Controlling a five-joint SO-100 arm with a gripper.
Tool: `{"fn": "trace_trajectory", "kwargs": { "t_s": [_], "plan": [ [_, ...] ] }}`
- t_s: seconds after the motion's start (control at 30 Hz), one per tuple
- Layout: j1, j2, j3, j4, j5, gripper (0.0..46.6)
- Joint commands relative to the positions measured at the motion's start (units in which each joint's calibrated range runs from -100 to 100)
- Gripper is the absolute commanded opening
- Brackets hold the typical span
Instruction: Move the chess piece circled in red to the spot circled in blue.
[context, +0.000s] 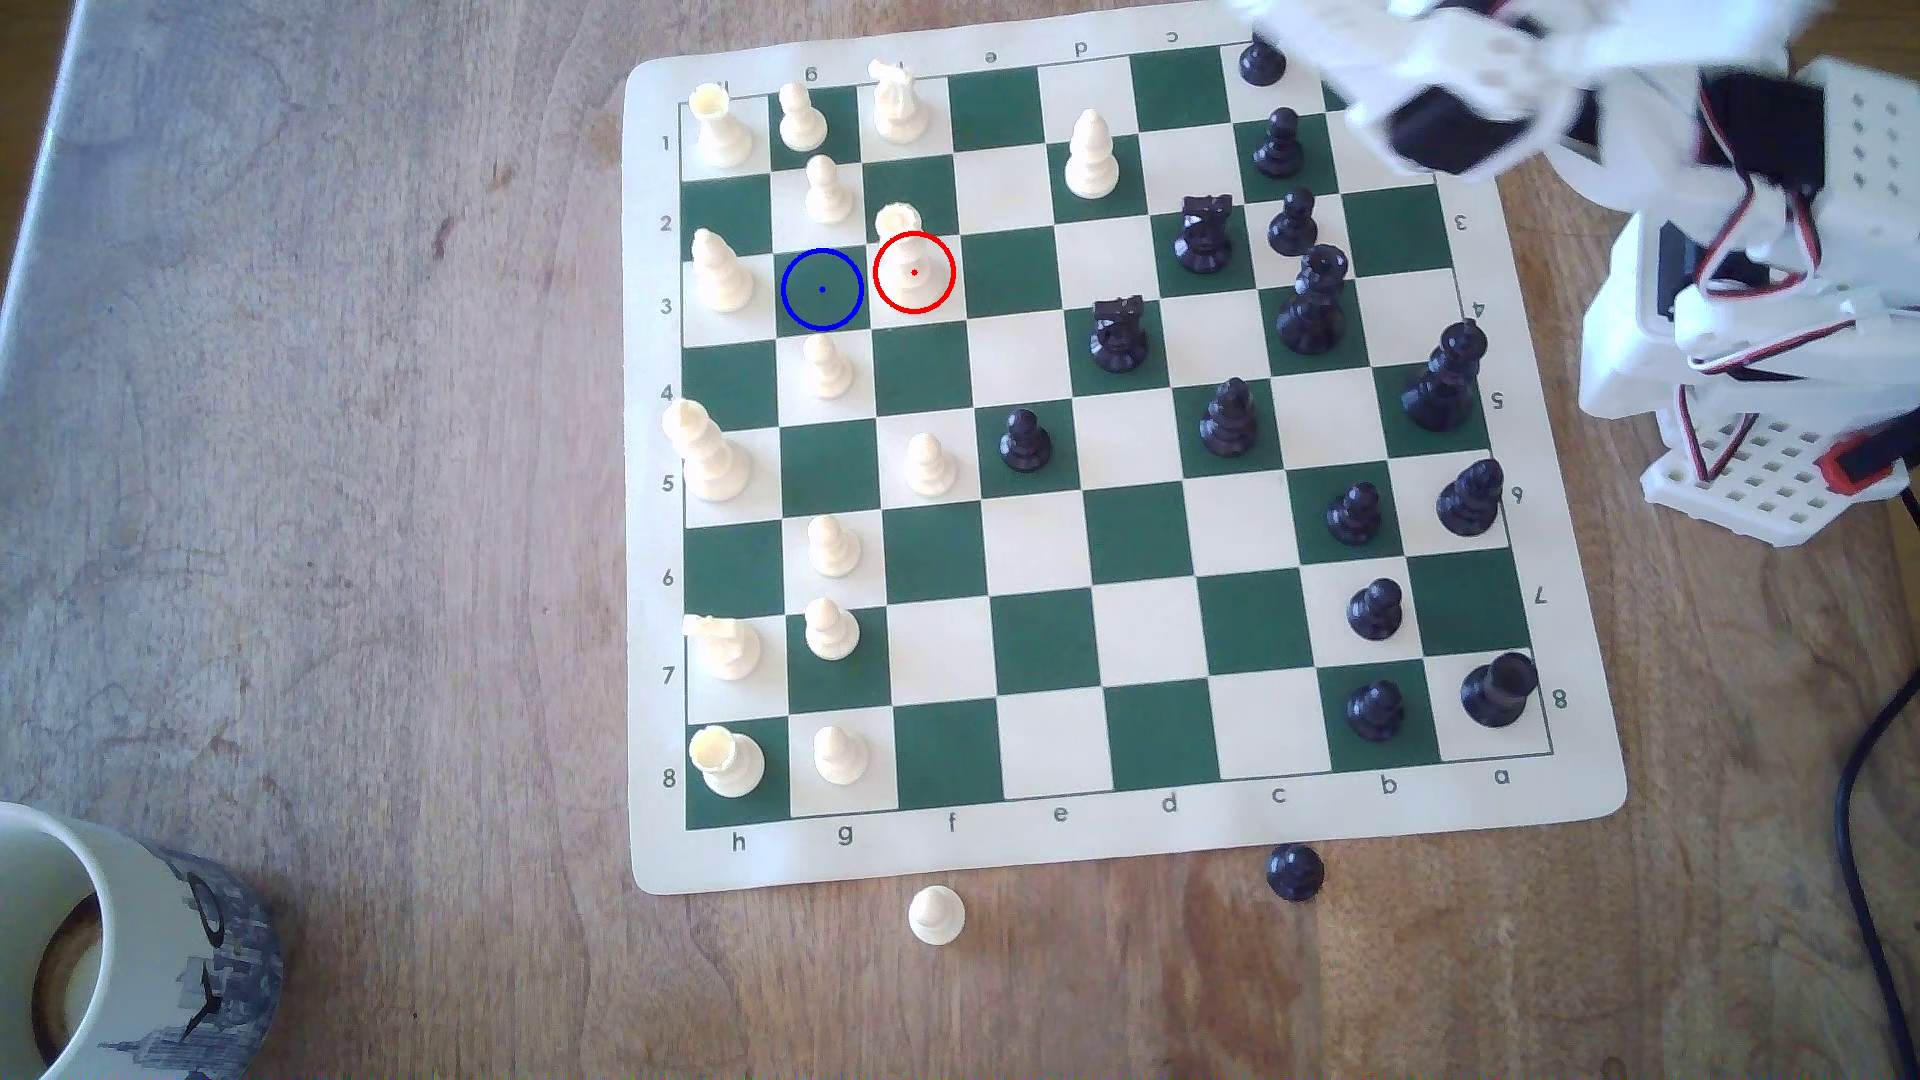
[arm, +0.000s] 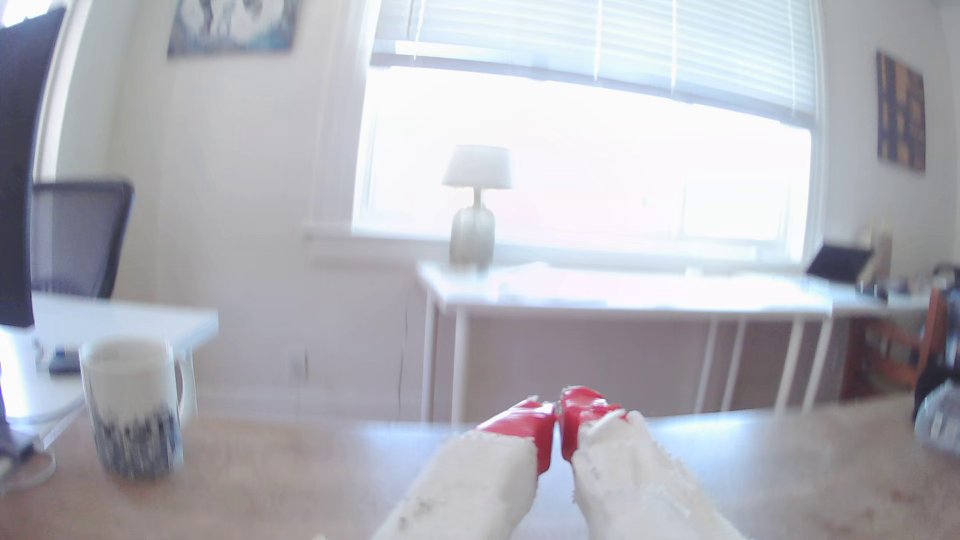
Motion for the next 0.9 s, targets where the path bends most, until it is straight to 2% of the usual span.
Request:
{"fn": "trace_trajectory", "kwargs": {
  "t_s": [0.0,0.03,0.13,0.2,0.43,0.6,0.63,0.87],
  "plan": [
    [0.9,9.5,-15.6,18.3,0.0,0.2],
    [0.9,14.8,-21.4,22.3,-1.7,0.2],
    [1.0,21.2,-28.3,27.1,-3.3,0.2],
    [0.7,29.5,-36.8,32.8,-5.5,0.2],
    [-0.3,44.9,-50.0,38.6,-8.5,0.5],
    [0.3,55.8,-58.7,39.9,-10.6,7.0],
    [0.3,58.0,-60.5,39.9,-11.1,10.3],
    [0.8,66.3,-66.5,39.9,-11.1,14.3]
  ]
}}
